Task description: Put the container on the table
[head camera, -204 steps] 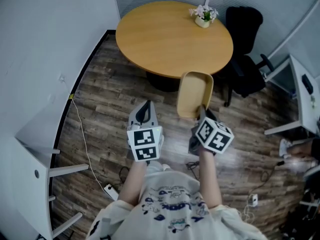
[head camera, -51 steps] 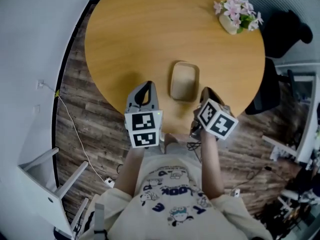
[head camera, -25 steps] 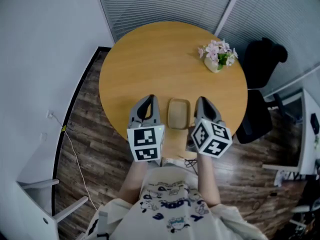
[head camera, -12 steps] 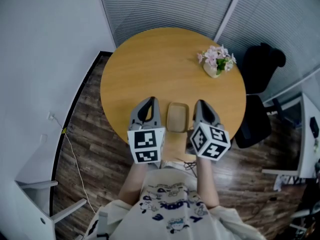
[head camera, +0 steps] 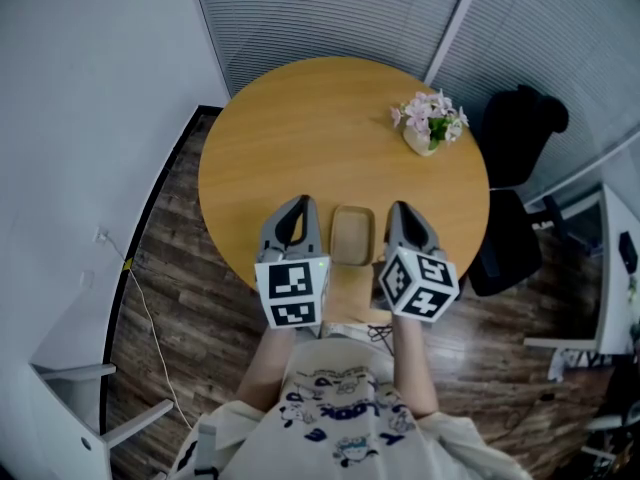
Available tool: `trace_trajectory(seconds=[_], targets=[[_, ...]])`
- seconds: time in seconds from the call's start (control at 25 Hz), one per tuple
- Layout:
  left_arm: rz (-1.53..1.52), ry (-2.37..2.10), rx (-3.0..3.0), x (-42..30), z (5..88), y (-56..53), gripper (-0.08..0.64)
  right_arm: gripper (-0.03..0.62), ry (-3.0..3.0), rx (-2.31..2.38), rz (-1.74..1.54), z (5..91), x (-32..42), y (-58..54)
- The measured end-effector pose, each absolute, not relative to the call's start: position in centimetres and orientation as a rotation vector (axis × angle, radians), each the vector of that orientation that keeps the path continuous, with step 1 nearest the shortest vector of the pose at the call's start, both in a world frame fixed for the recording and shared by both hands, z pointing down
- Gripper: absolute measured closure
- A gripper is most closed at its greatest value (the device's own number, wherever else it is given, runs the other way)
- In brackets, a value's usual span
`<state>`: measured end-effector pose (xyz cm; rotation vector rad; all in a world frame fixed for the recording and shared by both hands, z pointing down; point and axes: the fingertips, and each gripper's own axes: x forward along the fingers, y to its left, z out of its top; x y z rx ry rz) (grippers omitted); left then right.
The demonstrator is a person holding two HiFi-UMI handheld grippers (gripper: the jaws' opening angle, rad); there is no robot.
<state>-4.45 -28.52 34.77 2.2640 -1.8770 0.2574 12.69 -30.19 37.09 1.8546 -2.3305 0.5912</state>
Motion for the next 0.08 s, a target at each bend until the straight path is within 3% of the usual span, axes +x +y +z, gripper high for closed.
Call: trace_trajectory(seconds=[0.08], targets=[[0.260, -1.874, 2.265, -4.22, 34.88, -28.59, 0.557, 0.580, -2.333, 1.851, 0.590, 37.15, 12.80, -30.22]])
